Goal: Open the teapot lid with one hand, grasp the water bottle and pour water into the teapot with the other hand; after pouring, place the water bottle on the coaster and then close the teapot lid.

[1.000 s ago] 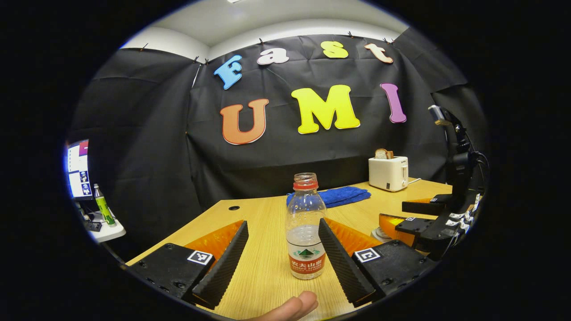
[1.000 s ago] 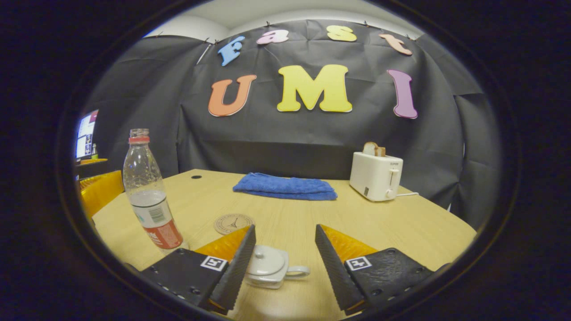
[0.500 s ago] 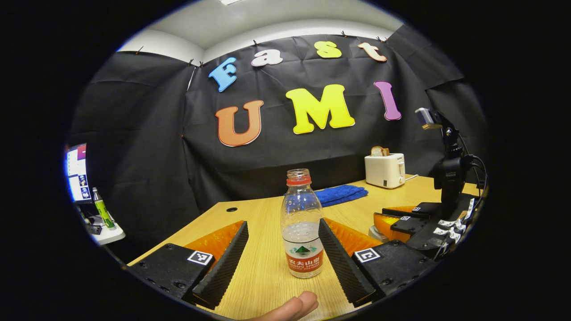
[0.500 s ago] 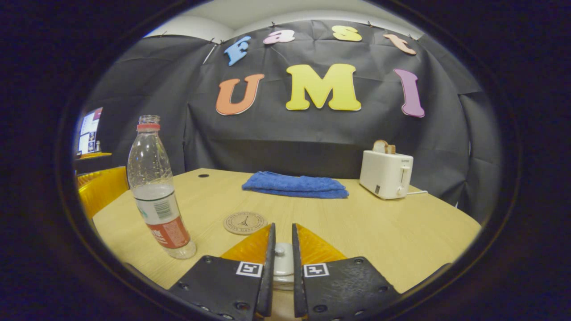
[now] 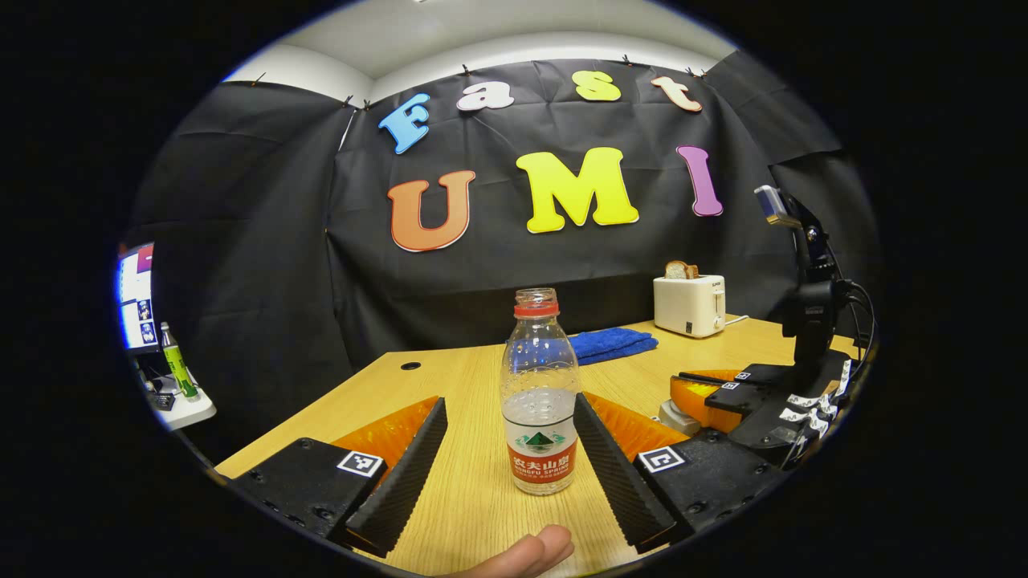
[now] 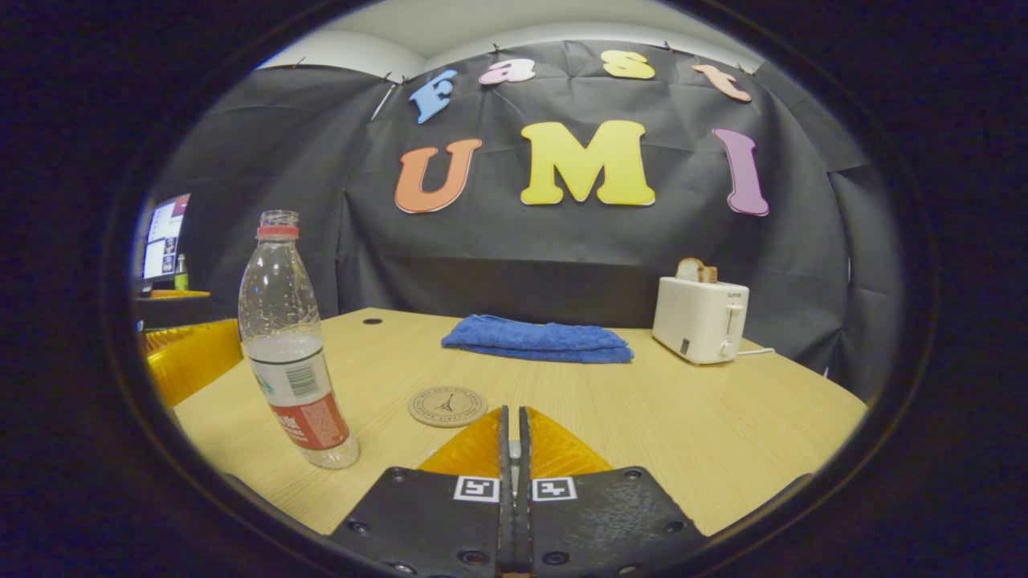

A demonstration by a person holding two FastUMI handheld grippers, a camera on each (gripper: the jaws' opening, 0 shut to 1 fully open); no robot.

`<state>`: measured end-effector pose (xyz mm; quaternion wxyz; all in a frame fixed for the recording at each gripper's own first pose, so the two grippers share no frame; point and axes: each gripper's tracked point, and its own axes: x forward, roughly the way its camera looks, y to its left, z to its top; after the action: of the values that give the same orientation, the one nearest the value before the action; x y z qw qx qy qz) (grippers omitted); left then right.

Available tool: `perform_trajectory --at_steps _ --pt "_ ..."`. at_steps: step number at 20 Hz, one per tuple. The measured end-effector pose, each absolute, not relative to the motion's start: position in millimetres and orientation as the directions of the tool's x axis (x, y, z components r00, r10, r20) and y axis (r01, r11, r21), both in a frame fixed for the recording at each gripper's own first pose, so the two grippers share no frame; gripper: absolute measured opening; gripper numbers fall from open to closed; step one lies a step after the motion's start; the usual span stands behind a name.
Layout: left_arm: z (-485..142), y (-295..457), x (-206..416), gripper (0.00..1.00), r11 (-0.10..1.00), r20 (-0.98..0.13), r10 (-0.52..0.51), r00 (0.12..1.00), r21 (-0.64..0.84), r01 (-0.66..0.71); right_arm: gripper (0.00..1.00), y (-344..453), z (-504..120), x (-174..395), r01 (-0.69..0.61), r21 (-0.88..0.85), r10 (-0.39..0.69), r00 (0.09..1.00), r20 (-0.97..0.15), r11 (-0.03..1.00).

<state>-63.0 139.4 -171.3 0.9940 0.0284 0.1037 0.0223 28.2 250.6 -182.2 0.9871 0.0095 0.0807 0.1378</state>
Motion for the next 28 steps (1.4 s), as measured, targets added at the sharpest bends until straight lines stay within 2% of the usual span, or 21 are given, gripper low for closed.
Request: perform_trajectory --at_steps 5,10,23,25,26,28 --pt "-181 137 -59 0.99 0.999 -0.229 0.033 0.973 0.017 -0.030 0.00 247 -166 24 -0.270 0.057 0.275 0.953 -0.129 0.961" --pt "-196 122 -53 0.99 0.999 -0.241 -0.028 0.970 -0.044 0.018 0.00 232 -147 19 -0.242 0.058 0.247 0.964 -0.094 0.969" --pt "-219 119 -12 0.99 0.999 -0.238 -0.007 0.971 -0.041 -0.003 0.00 191 -107 6 -0.186 -0.016 0.186 0.983 0.004 0.982" --pt "-219 119 -8 0.93 0.999 -0.244 -0.008 0.970 -0.044 -0.003 0.00 184 -108 5 -0.179 -0.013 0.179 0.984 0.002 0.984" --pt "-221 120 -10 0.84 0.999 -0.253 -0.005 0.968 -0.045 -0.007 0.00 180 -110 5 -0.174 -0.010 0.174 0.985 0.000 0.985" --pt "-219 120 -13 0.80 0.999 -0.267 0.000 0.964 -0.039 -0.011 0.00 170 -111 4 -0.162 -0.002 0.162 0.987 -0.001 0.987"
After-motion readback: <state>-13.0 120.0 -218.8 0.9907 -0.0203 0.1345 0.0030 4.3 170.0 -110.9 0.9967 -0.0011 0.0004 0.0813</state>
